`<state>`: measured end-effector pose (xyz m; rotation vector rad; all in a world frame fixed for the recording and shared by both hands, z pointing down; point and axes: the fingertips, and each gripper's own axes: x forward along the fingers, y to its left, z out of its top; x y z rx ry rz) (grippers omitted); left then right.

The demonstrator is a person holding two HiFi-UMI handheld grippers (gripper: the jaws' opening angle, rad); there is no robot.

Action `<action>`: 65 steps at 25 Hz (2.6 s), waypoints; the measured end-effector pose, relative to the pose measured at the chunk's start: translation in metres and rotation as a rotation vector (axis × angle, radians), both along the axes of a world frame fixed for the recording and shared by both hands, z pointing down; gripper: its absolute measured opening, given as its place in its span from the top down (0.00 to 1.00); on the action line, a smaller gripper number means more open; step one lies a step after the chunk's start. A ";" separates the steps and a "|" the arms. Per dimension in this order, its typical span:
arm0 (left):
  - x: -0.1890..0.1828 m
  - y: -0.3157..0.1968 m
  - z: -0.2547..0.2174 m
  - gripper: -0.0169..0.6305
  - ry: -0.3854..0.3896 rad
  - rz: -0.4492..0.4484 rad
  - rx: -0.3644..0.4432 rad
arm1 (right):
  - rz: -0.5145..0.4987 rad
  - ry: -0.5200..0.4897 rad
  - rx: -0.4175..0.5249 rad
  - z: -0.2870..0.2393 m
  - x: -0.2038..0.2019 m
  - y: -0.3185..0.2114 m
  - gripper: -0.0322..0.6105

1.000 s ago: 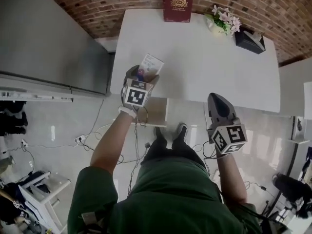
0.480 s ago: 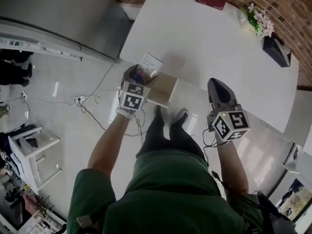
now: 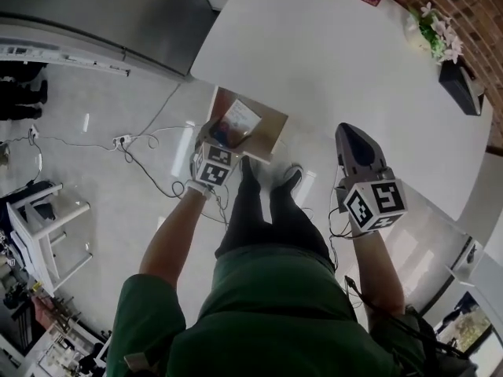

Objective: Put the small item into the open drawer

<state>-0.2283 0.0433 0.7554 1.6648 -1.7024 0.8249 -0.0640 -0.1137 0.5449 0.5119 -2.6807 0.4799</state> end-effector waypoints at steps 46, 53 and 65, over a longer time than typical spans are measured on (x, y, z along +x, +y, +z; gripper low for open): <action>-0.026 -0.064 0.276 0.38 0.080 -0.176 -0.280 | 0.156 0.196 -0.163 0.140 0.035 0.056 0.95; -0.025 -0.061 0.258 0.38 0.129 -0.184 -0.264 | 0.149 0.171 -0.136 0.126 0.027 0.052 0.95; -0.015 -0.037 0.115 0.38 0.195 -0.184 -0.141 | 0.157 0.046 -0.019 0.049 -0.008 0.011 0.95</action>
